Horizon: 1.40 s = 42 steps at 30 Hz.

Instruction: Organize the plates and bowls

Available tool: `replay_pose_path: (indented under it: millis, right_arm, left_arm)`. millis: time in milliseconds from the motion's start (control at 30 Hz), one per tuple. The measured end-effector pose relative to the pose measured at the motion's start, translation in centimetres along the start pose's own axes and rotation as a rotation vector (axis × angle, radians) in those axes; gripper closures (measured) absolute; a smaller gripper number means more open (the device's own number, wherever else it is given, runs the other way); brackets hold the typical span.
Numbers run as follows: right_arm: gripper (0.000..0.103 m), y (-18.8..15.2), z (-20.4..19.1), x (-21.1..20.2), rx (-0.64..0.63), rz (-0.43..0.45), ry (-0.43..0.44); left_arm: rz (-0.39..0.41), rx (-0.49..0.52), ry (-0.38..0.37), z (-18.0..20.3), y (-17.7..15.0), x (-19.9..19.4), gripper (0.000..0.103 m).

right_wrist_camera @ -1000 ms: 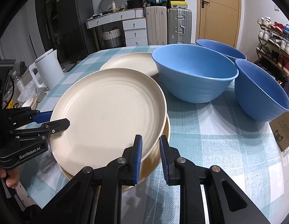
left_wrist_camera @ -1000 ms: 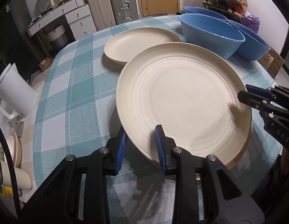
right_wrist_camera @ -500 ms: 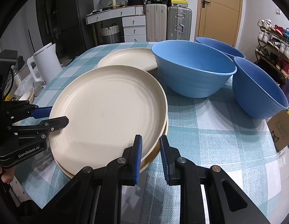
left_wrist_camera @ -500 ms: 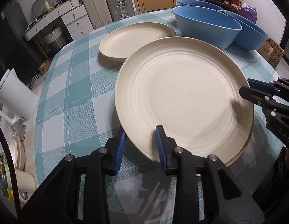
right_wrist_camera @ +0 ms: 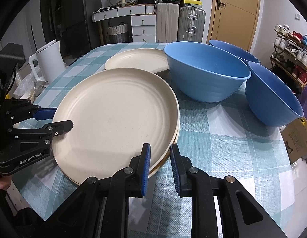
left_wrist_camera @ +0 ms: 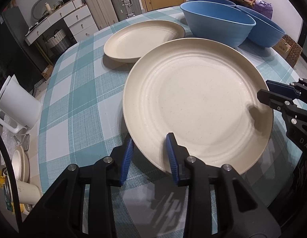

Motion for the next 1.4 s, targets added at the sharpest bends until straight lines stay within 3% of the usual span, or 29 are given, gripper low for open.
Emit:
replay_pose_path:
  millis: [433, 667, 800, 933, 1033, 1267, 1400]
  right_arm:
    - [0.079, -0.4, 0.0, 0.1, -0.012, -0.001, -0.009]
    - [0.076, -0.4, 0.0, 0.2, -0.019, -0.002, -0.009]
    - [0.066, -0.3, -0.1, 0.4, -0.022, -0.006, 0.021]
    - [0.038, -0.1, -0.1, 0.2, -0.013, 0.012, 0.058]
    - [0.018, 0.3, -0.1, -0.2, -0.004, 0.03, 0.079]
    - [0.004, 1.9, 0.8, -2.0, 0.015, 0.107, 0.085]
    - [0.002, 3.2, 0.8, -3.4, -0.011, 0.155, 0.089]
  left_arm:
    - [-0.013, 0.024, 0.025, 0.4, -0.2, 0.5, 0.068]
    - [-0.011, 0.029, 0.0, 1.0, -0.2, 0.5, 0.055]
    - [-0.005, 0.001, -0.047, 0.7, -0.1, 0.6, 0.046]
    - [0.0, -0.034, -0.067, 0.1, 0.0, 0.7, 0.042]
    - [0.022, -0.077, -0.076, -0.7, 0.3, 0.5, 0.03]
    - [0.08, -0.219, -0.144, -3.1, 0.8, -0.6, 0.021]
    - [0.122, -0.282, -0.163, -4.5, 1.1, -1.7, 0.016]
Point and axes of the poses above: each gripper's, at about its wrist camera, not at the fingertips, and x roughly the way its jaws point, z to its right, y to its top, the point moved 5 cm from there along x, roughly the way its jaws point, and after that the axes turned 7 degrees about x, right-handed, at the moved point
